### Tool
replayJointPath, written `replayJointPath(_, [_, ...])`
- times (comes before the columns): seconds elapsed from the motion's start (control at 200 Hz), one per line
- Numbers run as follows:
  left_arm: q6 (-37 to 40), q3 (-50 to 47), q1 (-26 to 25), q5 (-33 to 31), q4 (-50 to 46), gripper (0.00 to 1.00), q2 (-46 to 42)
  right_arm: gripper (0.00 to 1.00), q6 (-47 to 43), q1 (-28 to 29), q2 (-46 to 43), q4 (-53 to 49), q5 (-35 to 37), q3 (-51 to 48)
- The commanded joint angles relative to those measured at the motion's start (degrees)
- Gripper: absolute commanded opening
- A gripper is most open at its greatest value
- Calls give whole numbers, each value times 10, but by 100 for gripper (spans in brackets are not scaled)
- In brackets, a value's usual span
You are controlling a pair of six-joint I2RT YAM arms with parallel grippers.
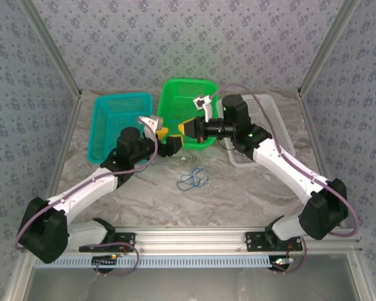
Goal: Untangle the cables
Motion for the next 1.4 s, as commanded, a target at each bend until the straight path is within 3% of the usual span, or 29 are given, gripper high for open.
replayJointPath(0.0, [31, 30, 4, 11, -6, 86, 11, 0, 5, 5, -17, -14, -21, -11])
replayJointPath(0.21, [59, 35, 4, 1, -19, 85, 17, 0, 6, 5, -23, -33, -50, -14])
replayJointPath(0.26, [69, 38, 5, 12, -21, 75, 20, 0, 7, 5, -26, -34, -52, -17])
replayJointPath(0.4, [105, 52, 5, 6, -54, 37, 25, 0, 7, 2, -31, -52, -67, -16])
replayJointPath(0.65, [187, 63, 7, -34, -107, 10, 17, 0, -12, -4, -33, -150, -93, -12])
replayJointPath(0.949, [291, 105, 8, -131, -169, 1, 15, 0, -26, -10, -28, -234, -95, -45])
replayJointPath(1.204, [375, 138, 0, -125, -202, 0, 11, 0, -22, 7, 22, -266, -121, -47])
replayJointPath(1.399, [408, 138, -11, -166, -191, 0, -3, 0, -43, 41, 63, -296, -134, -30])
